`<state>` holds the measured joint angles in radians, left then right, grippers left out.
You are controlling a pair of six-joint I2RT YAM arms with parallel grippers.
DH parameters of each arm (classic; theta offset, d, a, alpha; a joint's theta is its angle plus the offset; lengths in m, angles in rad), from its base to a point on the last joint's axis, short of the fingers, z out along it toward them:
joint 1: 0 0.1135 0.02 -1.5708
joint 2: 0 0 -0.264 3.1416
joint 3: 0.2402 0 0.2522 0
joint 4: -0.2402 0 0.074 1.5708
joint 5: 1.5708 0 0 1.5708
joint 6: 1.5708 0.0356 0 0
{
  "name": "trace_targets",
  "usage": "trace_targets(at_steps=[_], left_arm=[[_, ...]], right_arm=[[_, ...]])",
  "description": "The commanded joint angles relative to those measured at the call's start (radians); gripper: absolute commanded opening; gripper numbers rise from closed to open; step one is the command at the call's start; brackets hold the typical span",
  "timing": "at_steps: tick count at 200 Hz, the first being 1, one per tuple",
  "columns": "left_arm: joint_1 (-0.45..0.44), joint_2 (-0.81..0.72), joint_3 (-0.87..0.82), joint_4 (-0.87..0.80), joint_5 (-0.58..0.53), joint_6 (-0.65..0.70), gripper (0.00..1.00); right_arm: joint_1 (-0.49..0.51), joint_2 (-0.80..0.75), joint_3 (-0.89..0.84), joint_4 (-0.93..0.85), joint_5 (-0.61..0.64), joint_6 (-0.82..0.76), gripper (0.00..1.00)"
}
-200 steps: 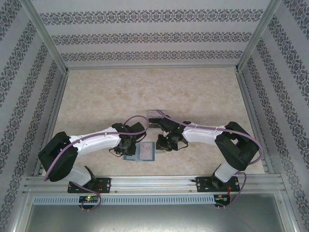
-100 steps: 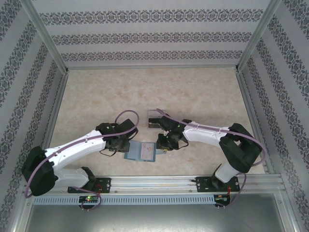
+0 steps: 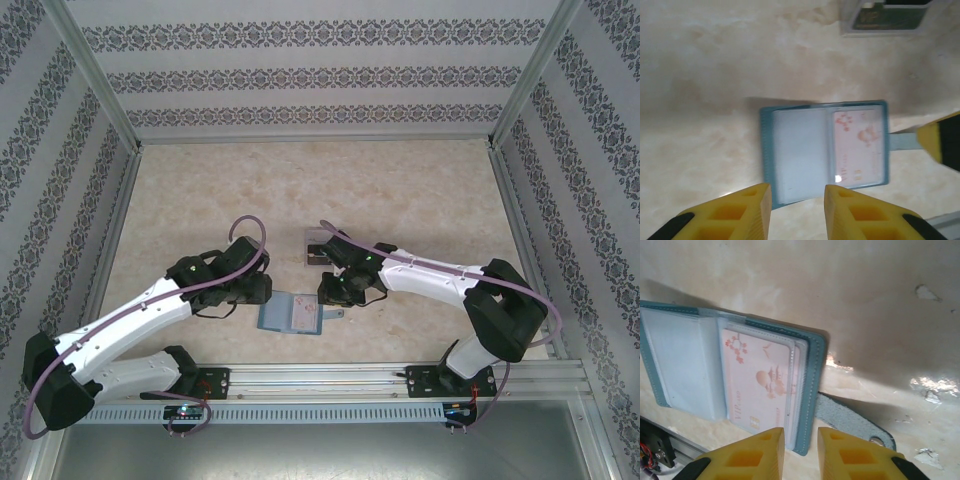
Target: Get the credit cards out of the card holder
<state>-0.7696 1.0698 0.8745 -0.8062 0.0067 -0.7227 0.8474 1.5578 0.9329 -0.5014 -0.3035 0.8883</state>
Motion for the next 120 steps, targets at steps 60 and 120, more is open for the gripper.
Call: trace_targets(at_steps=[60, 120], left_arm=[[0.02, 0.11, -0.127, 0.334, 0.201, -0.094, 0.31], [0.047, 0.142, -0.201, 0.377, 0.227, -0.093, 0.28]], right_arm=[[0.019, 0.02, 0.032, 0.056, -0.029, 0.026, 0.26], [0.035, 0.07, 0.052, 0.086, -0.042, 0.037, 0.25]])
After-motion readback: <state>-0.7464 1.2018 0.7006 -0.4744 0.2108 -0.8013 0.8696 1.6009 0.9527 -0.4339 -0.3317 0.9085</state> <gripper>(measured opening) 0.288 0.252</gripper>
